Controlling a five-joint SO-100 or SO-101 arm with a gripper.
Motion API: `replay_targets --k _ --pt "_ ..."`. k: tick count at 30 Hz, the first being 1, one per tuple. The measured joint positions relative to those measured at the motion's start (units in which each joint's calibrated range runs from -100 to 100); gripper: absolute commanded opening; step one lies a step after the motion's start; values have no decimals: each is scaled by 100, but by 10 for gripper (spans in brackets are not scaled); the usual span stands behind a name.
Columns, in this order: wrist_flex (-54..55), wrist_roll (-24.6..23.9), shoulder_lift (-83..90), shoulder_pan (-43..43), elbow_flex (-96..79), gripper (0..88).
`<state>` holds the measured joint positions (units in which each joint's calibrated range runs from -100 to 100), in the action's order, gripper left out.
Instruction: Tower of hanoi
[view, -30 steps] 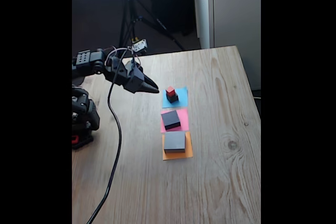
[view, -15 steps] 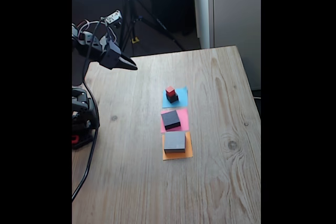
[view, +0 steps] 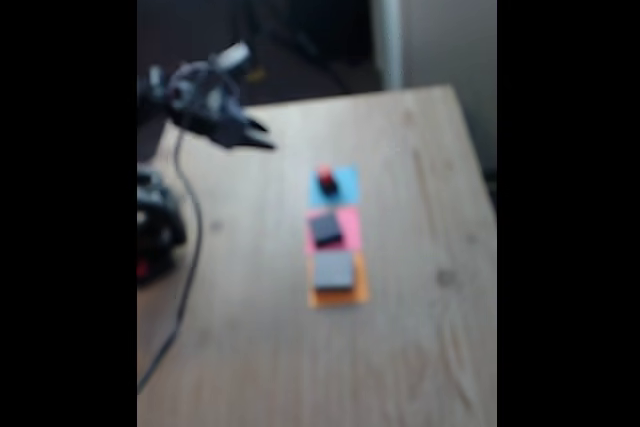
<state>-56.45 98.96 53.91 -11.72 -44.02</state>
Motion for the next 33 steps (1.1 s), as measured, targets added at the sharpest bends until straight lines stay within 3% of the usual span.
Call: replay_targets --k 19,33 --pt "5444 35 -599 0 -3433 289" --pt "8519 35 -2505 -217 -4050 278"
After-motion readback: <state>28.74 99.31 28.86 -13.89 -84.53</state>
